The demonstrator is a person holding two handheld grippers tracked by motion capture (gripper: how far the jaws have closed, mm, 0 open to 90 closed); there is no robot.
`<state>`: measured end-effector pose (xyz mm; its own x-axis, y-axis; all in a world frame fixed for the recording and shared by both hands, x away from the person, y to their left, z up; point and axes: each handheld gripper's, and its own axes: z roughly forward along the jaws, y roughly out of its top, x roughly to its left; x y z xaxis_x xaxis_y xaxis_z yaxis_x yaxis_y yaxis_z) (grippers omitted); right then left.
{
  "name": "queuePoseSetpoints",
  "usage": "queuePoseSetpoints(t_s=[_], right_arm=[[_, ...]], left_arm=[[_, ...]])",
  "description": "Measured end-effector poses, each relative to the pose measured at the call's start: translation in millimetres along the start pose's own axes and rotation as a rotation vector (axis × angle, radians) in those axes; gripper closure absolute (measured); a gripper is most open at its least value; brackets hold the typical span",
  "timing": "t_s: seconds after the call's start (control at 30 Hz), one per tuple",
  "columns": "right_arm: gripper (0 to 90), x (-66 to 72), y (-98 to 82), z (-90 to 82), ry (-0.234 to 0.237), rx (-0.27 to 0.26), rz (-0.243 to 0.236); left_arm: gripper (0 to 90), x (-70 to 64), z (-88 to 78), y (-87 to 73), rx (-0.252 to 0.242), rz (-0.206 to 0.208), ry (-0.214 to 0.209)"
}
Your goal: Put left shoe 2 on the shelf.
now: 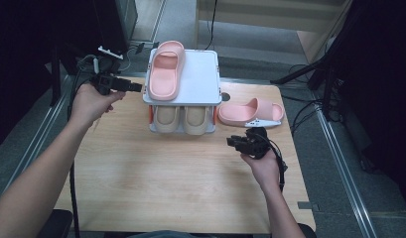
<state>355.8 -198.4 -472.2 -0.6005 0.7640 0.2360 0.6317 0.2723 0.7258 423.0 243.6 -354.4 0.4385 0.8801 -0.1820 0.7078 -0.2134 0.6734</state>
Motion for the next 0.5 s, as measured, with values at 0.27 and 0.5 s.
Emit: queuePoseSetpoints(t_s=[0.27, 0.5], right_arm=[[84.2, -28.9, 13.9, 5.7, -0.034, -0.024, 0.055], [90.0, -55.4, 22.7, 14.4, -0.091, -0.025, 0.088]], left_arm=[[44.2, -5.2, 1.3, -27.9, 0.001, 0.011, -0.024], [41.5, -7.9, 4.8, -52.0, -0.005, 0.029, -0.033]])
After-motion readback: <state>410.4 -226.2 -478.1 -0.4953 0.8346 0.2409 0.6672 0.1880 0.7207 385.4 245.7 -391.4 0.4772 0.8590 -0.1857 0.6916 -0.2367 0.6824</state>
